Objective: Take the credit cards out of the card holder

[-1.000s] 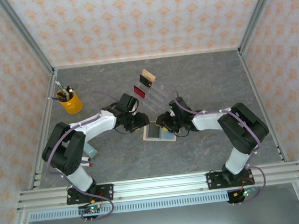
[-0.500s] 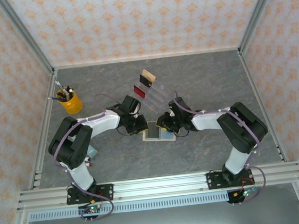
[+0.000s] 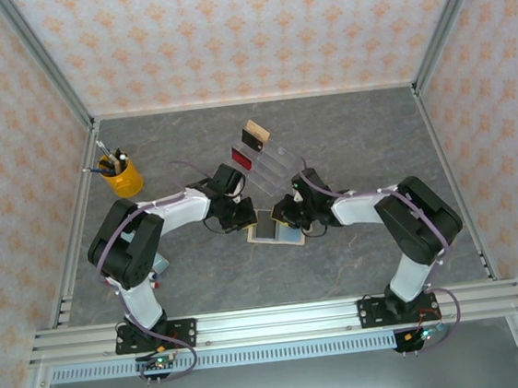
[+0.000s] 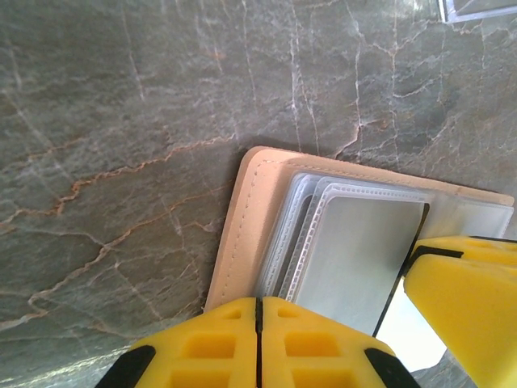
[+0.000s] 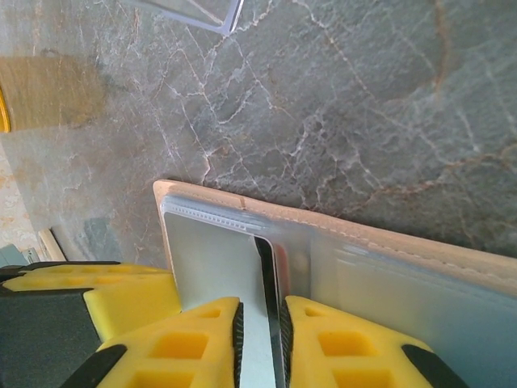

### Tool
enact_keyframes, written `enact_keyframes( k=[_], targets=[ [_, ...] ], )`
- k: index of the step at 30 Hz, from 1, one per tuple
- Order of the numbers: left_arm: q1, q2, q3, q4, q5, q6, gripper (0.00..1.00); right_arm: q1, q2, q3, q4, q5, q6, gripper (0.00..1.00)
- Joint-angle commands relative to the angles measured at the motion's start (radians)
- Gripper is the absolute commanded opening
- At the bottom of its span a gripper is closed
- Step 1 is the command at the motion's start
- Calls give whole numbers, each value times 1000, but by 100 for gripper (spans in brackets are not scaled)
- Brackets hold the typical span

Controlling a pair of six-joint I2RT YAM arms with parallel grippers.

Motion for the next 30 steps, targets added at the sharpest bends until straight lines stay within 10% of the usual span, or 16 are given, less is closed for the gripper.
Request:
enact_keyframes(
  k=[1, 30],
  targets=[
    [-10, 27, 20, -22, -11, 18, 7, 4, 26, 28, -11, -11, -28, 23],
    [-10, 55, 34, -49, -22, 22, 4, 3, -53, -61, 160, -61, -56, 22]
  ],
)
